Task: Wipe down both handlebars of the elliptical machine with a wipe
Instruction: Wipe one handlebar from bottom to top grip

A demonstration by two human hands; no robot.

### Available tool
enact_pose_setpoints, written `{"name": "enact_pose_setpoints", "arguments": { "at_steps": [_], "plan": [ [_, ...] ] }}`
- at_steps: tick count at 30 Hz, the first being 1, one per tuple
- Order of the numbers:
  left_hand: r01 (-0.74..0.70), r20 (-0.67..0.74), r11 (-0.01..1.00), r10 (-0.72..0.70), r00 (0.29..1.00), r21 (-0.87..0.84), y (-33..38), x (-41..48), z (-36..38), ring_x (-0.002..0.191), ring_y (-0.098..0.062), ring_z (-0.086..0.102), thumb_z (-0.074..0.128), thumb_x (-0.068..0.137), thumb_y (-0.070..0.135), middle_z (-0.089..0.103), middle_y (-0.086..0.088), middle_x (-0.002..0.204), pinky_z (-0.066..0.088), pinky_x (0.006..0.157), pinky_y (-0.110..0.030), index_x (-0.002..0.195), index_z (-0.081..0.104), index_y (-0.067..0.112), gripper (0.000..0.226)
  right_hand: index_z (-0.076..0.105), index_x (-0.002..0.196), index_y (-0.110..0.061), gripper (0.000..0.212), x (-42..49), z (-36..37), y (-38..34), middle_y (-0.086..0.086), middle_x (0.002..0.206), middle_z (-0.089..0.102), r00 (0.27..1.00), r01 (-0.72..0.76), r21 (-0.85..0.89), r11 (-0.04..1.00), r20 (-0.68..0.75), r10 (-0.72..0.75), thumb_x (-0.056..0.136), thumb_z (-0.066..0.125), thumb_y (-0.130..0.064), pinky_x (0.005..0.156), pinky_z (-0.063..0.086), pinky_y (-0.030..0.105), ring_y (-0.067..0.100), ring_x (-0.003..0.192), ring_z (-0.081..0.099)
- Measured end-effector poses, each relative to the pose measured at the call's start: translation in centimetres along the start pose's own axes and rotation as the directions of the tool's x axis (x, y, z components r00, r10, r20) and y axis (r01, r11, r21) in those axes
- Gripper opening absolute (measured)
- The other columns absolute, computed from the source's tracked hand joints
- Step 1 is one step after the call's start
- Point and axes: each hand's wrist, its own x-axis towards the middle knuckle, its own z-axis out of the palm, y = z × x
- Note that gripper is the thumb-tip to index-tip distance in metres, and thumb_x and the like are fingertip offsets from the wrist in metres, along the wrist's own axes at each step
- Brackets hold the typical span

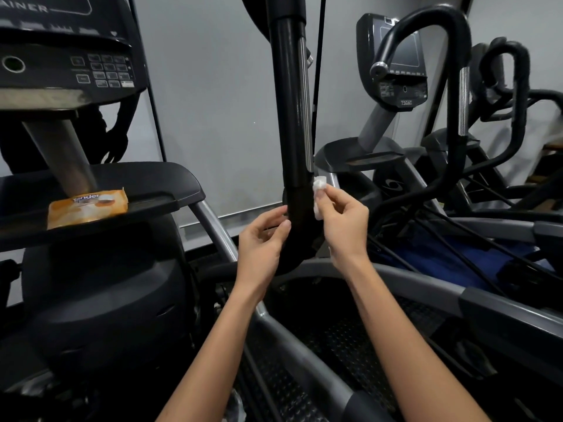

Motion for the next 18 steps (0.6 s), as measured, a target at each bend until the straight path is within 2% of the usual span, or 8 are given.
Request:
{"name": "enact_pose_setpoints", "arguments": {
  "at_steps": [3, 5, 9, 11, 12, 13, 15, 18],
  "plan": [
    [0.008, -0.014, 1.0, -0.008, 1.0, -0.025, 0.5, 0.4, 0.1, 0.081, -0.003, 0.066, 0.054, 0.092, 0.004, 0.069, -0.003, 0.095, 0.054, 0.074, -0.017, 0.101, 0.065, 0.021, 0.023, 0.068, 0.086, -0.013, 0.025, 1.5, -0.4, 0.3, -0.003, 0.069, 0.068, 0.94, -0.269, 0.167, 0.949, 0.259, 0.221, 0.096, 0.046, -0.007, 0.07, 0.053, 0.026, 0.009, 0.068, 0.062],
    [-0.007, -0.033, 0.999, 0.006, 0.999, -0.033, 1.2, 1.0, 0.4, 0.078, -0.001, 0.066, 0.053, 0.093, 0.005, 0.068, 0.0, 0.092, 0.053, 0.07, -0.015, 0.1, 0.064, 0.022, 0.021, 0.067, 0.096, -0.009, 0.024, 2.4, -0.8, 0.3, 0.004, 0.082, 0.071, 0.866, -0.391, 0.163, 0.906, 0.397, 0.303, 0.098, 0.043, -0.009, 0.069, 0.055, 0.025, 0.013, 0.074, 0.067],
    [-0.058, -0.071, 0.998, 0.056, 0.996, -0.028, 2.5, 2.2, 0.6, 0.072, 0.003, 0.063, 0.053, 0.093, 0.005, 0.064, 0.0, 0.089, 0.053, 0.072, -0.016, 0.105, 0.063, 0.017, 0.019, 0.067, 0.098, -0.005, 0.026, 3.7, -0.6, 0.4, 0.012, 0.091, 0.07, 0.758, -0.556, 0.211, 0.804, 0.526, 0.386, 0.097, 0.041, -0.006, 0.085, 0.053, 0.038, 0.021, 0.082, 0.067],
    [-0.084, -0.093, 0.996, 0.084, 0.992, 0.011, 2.9, 2.8, 0.4, 0.075, 0.0, 0.061, 0.055, 0.092, 0.008, 0.063, 0.0, 0.089, 0.053, 0.079, -0.023, 0.105, 0.063, 0.019, 0.018, 0.066, 0.097, -0.003, 0.025, 3.6, -0.3, 0.1, 0.012, 0.084, 0.071, 0.732, -0.602, 0.235, 0.763, 0.545, 0.41, 0.096, 0.041, -0.005, 0.072, 0.059, 0.033, 0.019, 0.071, 0.069],
    [-0.09, -0.101, 0.996, 0.092, 0.991, 0.026, 3.2, 3.0, 0.4, 0.078, -0.002, 0.06, 0.056, 0.092, 0.01, 0.063, 0.001, 0.091, 0.053, 0.08, -0.025, 0.105, 0.064, 0.02, 0.018, 0.065, 0.097, -0.002, 0.024, 3.5, -0.3, -0.1, 0.012, 0.082, 0.071, 0.733, -0.606, 0.249, 0.756, 0.545, 0.408, 0.096, 0.041, -0.004, 0.068, 0.06, 0.031, 0.019, 0.068, 0.069],
    [-0.093, -0.106, 0.995, 0.096, 0.99, 0.035, 3.4, 3.1, 0.4, 0.079, -0.003, 0.06, 0.056, 0.092, 0.011, 0.063, 0.001, 0.093, 0.053, 0.078, -0.024, 0.106, 0.064, 0.02, 0.018, 0.065, 0.098, -0.001, 0.023, 3.4, -0.3, -0.2, 0.014, 0.085, 0.071, 0.744, -0.598, 0.267, 0.756, 0.536, 0.399, 0.096, 0.042, -0.004, 0.07, 0.06, 0.032, 0.02, 0.07, 0.069],
    [-0.094, -0.093, 0.994, 0.098, 0.991, 0.048, 3.9, 3.5, 0.6, 0.082, -0.004, 0.06, 0.056, 0.093, 0.013, 0.064, -0.002, 0.097, 0.053, 0.075, -0.02, 0.109, 0.064, 0.019, 0.019, 0.065, 0.102, -0.001, 0.022, 2.9, -0.2, -0.5, 0.019, 0.097, 0.07, 0.782, -0.561, 0.285, 0.778, 0.492, 0.383, 0.095, 0.045, -0.006, 0.085, 0.056, 0.039, 0.025, 0.081, 0.069],
    [-0.103, -0.061, 0.993, 0.106, 0.992, 0.058, 4.5, 3.8, 0.9, 0.087, -0.005, 0.061, 0.056, 0.093, 0.017, 0.066, -0.003, 0.102, 0.053, 0.078, -0.021, 0.113, 0.063, 0.018, 0.021, 0.07, 0.093, -0.011, 0.018, 1.7, -0.3, -1.1, 0.009, 0.091, 0.073, 0.912, -0.353, 0.171, 0.92, 0.283, 0.298, 0.093, 0.052, -0.01, 0.088, 0.053, 0.036, 0.019, 0.086, 0.068]
  ]
}}
